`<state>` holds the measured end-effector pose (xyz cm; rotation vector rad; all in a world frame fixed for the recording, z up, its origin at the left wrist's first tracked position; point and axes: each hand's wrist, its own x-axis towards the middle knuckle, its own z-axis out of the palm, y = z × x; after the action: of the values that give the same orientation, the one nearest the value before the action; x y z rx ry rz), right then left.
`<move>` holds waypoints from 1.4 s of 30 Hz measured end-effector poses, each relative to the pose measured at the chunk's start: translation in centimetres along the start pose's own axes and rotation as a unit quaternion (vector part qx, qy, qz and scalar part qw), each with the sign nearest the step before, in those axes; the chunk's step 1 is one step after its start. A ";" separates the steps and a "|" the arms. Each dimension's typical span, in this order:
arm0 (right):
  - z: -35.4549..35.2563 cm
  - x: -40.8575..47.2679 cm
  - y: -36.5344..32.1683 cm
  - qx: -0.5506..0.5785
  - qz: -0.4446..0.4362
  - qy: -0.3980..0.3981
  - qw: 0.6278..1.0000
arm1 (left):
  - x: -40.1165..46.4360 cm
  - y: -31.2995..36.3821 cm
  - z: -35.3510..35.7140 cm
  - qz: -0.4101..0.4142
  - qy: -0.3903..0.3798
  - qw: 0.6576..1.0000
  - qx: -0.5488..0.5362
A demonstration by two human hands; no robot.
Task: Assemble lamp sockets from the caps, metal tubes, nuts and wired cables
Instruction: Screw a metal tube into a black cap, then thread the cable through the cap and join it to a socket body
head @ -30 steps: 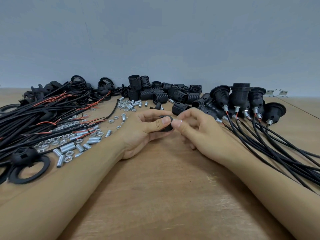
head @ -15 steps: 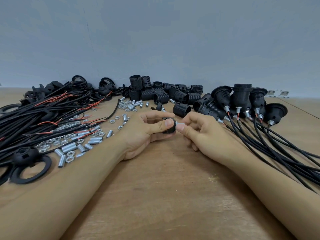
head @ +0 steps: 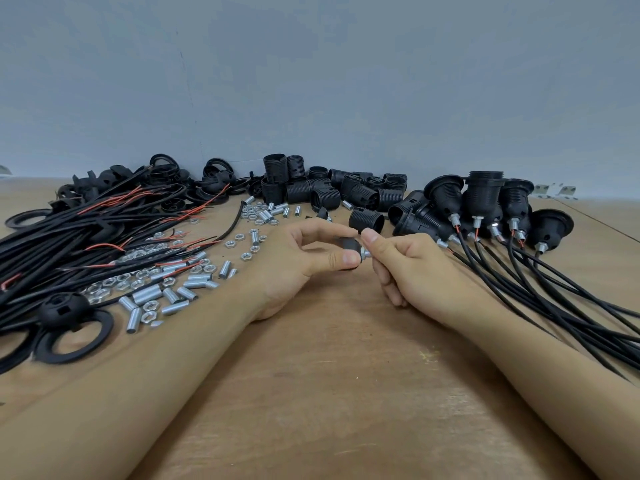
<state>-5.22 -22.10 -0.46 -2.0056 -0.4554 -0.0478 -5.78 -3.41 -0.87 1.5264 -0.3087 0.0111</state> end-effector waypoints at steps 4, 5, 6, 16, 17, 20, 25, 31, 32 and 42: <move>0.1 0.2 0.0 0.015 -0.016 -0.004 1.000 | -0.1 0.4 0.1 0.068 0.043 0.995 0.056; 0.0 0.2 0.1 0.021 -0.026 -0.007 0.999 | -0.2 0.4 0.0 0.064 0.045 0.995 0.056; 0.0 0.3 0.2 0.026 -0.033 -0.011 0.999 | -0.2 0.4 -0.1 0.057 0.040 0.996 0.059; 0.0 -0.1 0.2 0.014 -0.034 -0.022 0.999 | -0.7 1.1 0.1 0.136 0.008 0.973 0.186; 0.0 -0.1 0.2 0.013 -0.029 -0.021 0.999 | -0.7 1.1 0.0 0.140 -0.002 0.965 0.220; 0.3 -0.2 0.2 0.003 -0.025 -0.018 1.000 | -0.8 1.4 -0.5 0.162 -0.023 0.933 0.321; 0.4 -0.1 0.3 -0.008 -0.035 -0.018 0.999 | -0.5 1.5 -2.3 0.109 -0.048 0.894 0.433; 0.3 -0.1 0.4 -0.012 -0.029 -0.013 0.999 | 0.2 1.1 -5.3 0.023 0.049 0.755 0.654; 0.2 -0.1 0.4 -0.012 -0.028 -0.012 0.999 | 0.3 1.1 -5.8 0.000 0.065 0.726 0.685; 0.2 -0.1 0.1 -0.002 0.000 -0.014 1.000 | 0.3 1.6 -10.6 -0.197 0.191 0.671 0.689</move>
<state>-5.30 -22.01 -0.62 -2.0132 -0.4747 -0.0209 -3.76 7.03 0.61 3.0169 0.5590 0.2786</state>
